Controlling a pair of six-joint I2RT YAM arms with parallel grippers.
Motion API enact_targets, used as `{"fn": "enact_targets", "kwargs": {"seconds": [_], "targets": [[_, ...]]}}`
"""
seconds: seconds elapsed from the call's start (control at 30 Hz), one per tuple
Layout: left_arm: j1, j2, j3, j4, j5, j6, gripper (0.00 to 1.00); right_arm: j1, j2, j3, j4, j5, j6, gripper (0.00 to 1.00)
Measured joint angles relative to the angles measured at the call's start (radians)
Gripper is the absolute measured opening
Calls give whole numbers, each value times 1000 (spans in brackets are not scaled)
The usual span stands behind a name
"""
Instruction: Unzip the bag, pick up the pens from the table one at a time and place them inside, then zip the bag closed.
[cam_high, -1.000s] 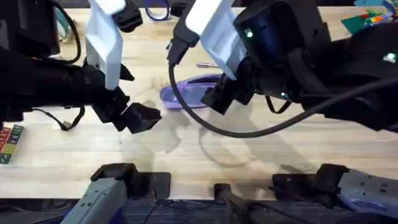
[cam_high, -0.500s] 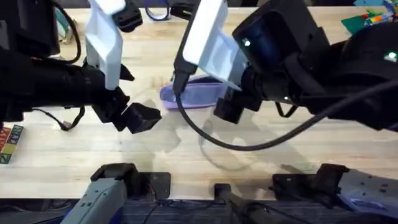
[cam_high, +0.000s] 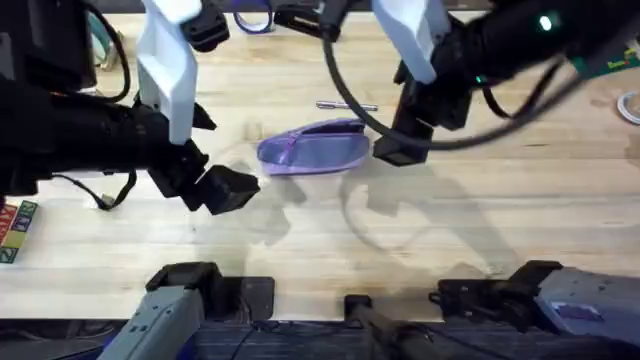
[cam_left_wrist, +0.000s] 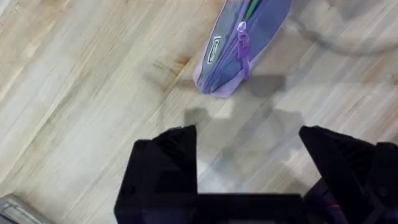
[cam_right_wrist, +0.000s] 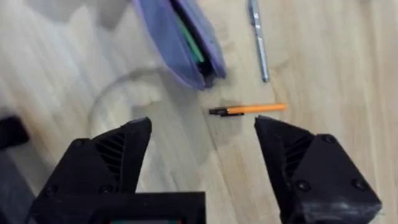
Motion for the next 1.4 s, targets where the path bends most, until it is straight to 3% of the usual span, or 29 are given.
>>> {"fn": "enact_targets", "kwargs": {"seconds": [0.2,0.43,1.13,1.17,1.37,1.4], "targets": [[0,0,0,0,0,0,993,-3,188,185,-111,-62,-132,992],[0,0,0,0,0,0,993,-23,321,300,-190,-155,-286,991],[0,0,0,-1,0,-3,993,-8,353,317,-57,-200,-368,989],[0,0,0,-1,0,-3,993,-8,353,317,-54,-200,-370,904],[0,0,0,-1,0,-3,993,-7,353,317,-55,-201,-371,75],[0,0,0,-1,0,-3,993,-6,353,317,-56,-201,-371,41]]}}
